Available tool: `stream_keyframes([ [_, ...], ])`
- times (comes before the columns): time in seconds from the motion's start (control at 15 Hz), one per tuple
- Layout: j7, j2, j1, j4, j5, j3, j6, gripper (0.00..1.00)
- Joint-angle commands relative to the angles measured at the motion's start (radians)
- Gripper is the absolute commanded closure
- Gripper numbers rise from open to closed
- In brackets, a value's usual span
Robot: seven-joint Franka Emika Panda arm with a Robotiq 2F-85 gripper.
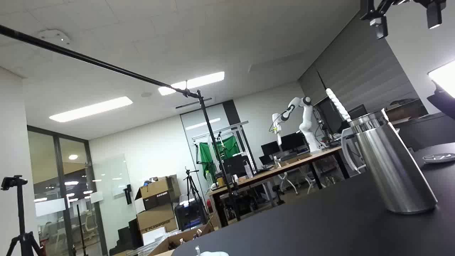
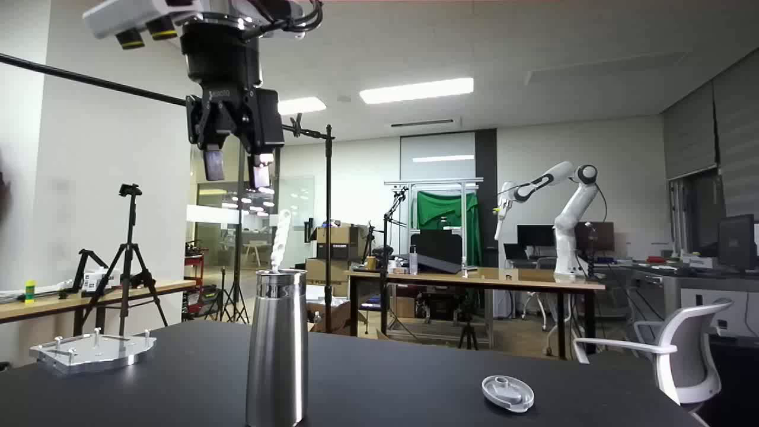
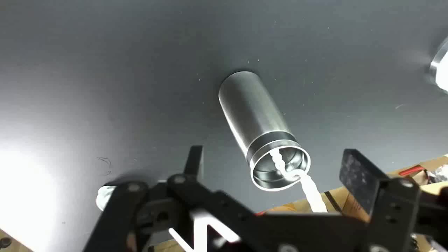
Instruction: Use the brush to scrub inside the jar
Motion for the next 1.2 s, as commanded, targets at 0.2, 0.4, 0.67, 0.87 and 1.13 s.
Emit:
stream_keyframes([
  [0.2, -0.002, 0.001, -0.003, 0.002, 0.003, 0.003, -0.002, 0.00],
  [0.4, -0.002, 0.001, -0.003, 0.002, 0.003, 0.003, -0.002, 0.00],
  [0.67, -0.002, 0.001, -0.003, 0.002, 0.003, 0.003, -0.002, 0.00],
  [0.87, -0.021, 0.103, 0.009, 0.068, 0.000, 0.001, 0.008, 0.00],
  [1.13, -0.020, 0.274, 0.017, 0.184, -0.001, 0.012, 0.035, 0.00],
])
